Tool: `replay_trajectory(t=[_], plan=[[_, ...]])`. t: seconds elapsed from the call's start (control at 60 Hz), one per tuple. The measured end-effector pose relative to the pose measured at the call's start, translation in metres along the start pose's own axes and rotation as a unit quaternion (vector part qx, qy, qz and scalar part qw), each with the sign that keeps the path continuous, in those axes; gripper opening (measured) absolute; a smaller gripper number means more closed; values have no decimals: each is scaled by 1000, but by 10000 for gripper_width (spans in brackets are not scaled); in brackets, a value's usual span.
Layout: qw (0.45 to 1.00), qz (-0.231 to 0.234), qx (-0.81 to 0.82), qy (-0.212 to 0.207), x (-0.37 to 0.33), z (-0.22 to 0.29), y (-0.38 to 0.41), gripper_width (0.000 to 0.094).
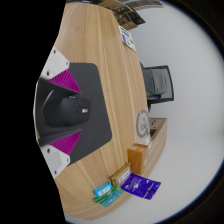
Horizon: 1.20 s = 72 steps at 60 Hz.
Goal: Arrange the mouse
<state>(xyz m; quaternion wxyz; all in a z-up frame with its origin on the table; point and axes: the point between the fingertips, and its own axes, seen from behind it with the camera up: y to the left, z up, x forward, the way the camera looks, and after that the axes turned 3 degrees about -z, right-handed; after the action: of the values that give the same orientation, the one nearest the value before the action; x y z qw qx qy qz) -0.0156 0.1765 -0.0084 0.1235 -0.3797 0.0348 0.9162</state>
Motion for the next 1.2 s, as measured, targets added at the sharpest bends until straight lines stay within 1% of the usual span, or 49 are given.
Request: replay_trajectory(t=[0.017,0.033,0.067,0.083,0.15,0.283,0.383,0.5,0.6,0.75,0.917,1.017,1.117,1.2], plan=[[1000,-2,-1,-1,0,0,-1,803],[1000,-4,-3,-1,0,0,-3,880],[1000,-9,-8,-2,0,1,-5,839],[1000,-12,-10,-3,-1,1,-7,834],[1000,-17,-15,-6,-7,2,-8,868],[1000,-8,-5,-4,-42,5,-1,867],[1000,-3,-6,-8,-95,13,7,869],[1000,2,-22,-17,-175,20,23,865],[999,16,-30,-17,-242,18,37,864],[999,27,-33,-12,-335,1,50,863],[1000,14,-19,-9,-413,-36,54,862],[1000,19,-20,-9,-444,-54,60,860],[999,8,-31,-17,-460,-65,57,862],[999,8,-27,-19,-468,-70,58,859]])
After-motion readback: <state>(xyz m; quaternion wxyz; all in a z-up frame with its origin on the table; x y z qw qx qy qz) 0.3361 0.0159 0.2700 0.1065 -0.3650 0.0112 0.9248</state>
